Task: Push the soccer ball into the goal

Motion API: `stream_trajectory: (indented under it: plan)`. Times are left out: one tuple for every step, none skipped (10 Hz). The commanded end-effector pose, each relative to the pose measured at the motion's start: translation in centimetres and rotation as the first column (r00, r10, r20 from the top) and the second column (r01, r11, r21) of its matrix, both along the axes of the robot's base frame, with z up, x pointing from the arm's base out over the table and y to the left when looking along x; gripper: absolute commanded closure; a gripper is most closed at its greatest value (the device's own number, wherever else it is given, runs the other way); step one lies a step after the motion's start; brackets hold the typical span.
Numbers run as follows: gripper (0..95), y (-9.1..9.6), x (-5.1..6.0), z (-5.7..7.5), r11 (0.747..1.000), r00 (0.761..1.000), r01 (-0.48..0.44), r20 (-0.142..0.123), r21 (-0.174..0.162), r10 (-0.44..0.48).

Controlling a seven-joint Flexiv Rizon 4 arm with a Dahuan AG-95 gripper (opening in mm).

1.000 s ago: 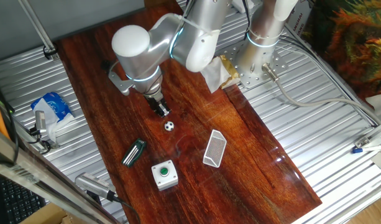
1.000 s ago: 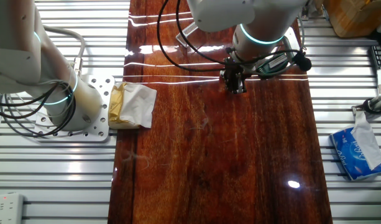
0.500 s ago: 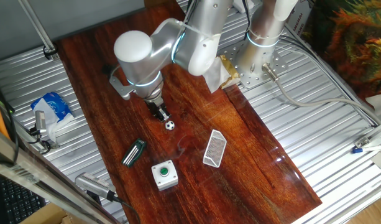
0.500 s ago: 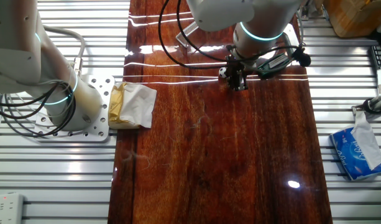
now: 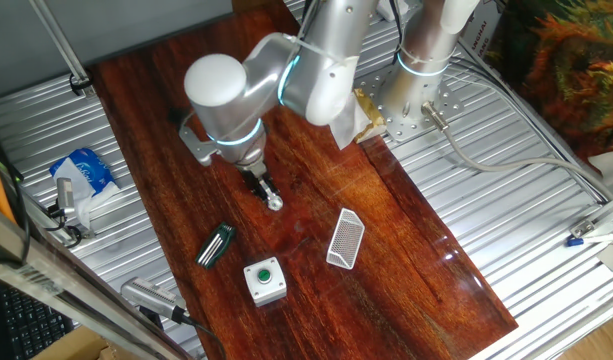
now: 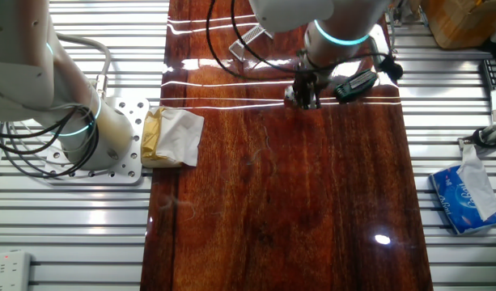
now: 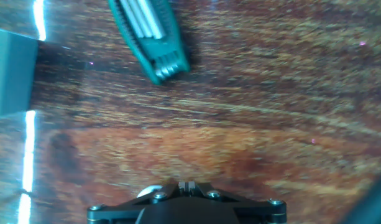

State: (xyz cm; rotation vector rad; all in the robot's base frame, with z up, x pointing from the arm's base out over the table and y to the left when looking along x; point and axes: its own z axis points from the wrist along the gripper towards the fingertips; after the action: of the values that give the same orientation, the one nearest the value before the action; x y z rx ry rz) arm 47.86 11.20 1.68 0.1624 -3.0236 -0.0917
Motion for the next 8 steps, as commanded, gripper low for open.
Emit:
stream_trajectory:
  plan:
    - [95.0,3.4,-0.4,0.4,0.991,0.991,0.131,-0.017,0.024,-0.130]
    - [95.0,4.4,-0.5,0.8,0.986,0.986,0.165,-0.023,0.024,-0.164]
    - [95.0,5.7,-0.6,1.1,0.976,0.976,0.216,-0.031,0.026,-0.215]
    - [95.0,5.7,-0.6,1.1,0.975,0.975,0.221,-0.033,0.028,-0.220]
    - [95.0,5.7,-0.6,1.2,0.973,0.973,0.228,-0.034,0.032,-0.227]
    - [95.0,5.6,-0.6,1.3,0.976,0.976,0.217,-0.031,0.026,-0.216]
    - [95.0,5.4,-0.6,1.4,0.978,0.978,0.208,-0.030,0.025,-0.208]
    - [95.0,4.7,-0.7,1.7,0.982,0.982,0.185,-0.031,0.023,-0.184]
